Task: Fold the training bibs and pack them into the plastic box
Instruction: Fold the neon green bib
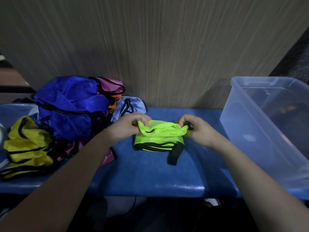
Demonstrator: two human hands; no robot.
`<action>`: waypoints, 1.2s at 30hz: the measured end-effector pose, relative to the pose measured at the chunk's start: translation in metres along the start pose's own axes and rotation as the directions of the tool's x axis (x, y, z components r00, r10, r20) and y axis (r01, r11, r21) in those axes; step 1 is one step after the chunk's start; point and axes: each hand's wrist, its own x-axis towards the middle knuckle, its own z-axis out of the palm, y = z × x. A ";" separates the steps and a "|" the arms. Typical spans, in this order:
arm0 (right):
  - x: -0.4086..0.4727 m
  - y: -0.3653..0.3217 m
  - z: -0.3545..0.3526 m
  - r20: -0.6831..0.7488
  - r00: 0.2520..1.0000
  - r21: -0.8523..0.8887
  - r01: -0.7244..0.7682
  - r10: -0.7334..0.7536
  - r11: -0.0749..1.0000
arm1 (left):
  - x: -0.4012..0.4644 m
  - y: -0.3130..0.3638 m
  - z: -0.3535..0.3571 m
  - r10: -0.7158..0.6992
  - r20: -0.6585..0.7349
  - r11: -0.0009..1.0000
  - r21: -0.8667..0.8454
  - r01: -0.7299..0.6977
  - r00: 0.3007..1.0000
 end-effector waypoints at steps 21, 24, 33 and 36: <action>-0.006 -0.010 0.026 0.005 0.989 -0.451 0.133 -0.146 0.882 | -0.014 -0.007 0.021 0.267 -0.080 0.784 0.598 -0.168 0.960; -0.008 -0.003 0.032 0.148 0.986 -0.521 0.139 -0.071 0.842 | -0.015 -0.023 0.020 0.197 0.046 0.733 0.656 -0.178 0.979; -0.016 0.005 0.043 0.287 0.958 -0.606 0.179 0.003 0.775 | -0.034 -0.051 0.027 0.166 0.098 0.644 0.743 -0.183 0.981; -0.018 0.000 0.048 0.217 0.974 -0.664 0.195 -0.063 0.722 | -0.035 -0.048 0.033 0.239 0.002 0.608 0.780 -0.152 0.971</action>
